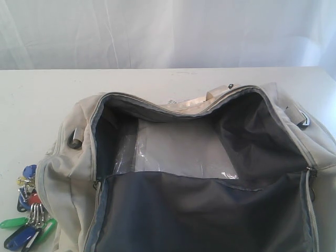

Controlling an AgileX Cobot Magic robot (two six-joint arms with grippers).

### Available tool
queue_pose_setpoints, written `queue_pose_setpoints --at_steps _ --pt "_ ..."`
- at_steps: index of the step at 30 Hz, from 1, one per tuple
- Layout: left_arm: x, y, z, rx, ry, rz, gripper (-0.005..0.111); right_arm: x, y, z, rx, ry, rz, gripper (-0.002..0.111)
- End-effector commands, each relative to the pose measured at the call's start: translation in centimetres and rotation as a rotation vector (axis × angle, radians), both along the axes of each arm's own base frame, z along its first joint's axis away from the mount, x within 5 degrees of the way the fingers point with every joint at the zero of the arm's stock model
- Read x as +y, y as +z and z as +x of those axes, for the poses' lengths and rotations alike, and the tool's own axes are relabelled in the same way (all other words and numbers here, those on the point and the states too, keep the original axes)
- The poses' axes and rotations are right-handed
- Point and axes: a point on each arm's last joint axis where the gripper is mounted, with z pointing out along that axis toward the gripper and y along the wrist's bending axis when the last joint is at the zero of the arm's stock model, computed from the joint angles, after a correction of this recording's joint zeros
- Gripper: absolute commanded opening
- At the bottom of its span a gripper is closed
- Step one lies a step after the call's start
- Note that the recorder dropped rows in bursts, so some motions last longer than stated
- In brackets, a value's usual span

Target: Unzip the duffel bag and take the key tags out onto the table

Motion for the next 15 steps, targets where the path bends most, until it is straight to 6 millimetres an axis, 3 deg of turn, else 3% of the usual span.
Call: queue_pose_setpoints --at_steps 1,4,9,11,15 --pt "0.0 -0.1 0.0 0.0 0.003 -0.008 0.0 0.0 -0.2 0.0 -0.002 -0.005 0.01 0.0" --pt "0.0 -0.1 0.0 0.0 0.003 -0.008 0.0 0.0 -0.3 0.0 -0.001 -0.005 0.01 0.0" --pt "0.0 -0.1 0.0 0.0 0.002 -0.007 0.0 -0.3 -2.1 0.3 0.038 -0.017 -0.021 0.0" --pt "0.0 -0.1 0.0 0.0 0.002 -0.007 0.0 -0.6 -3.3 0.4 0.071 -0.03 -0.098 0.0" --pt "0.0 -0.1 0.0 0.0 0.002 -0.007 0.0 -1.1 -2.6 0.5 0.014 -0.056 -0.264 0.0"
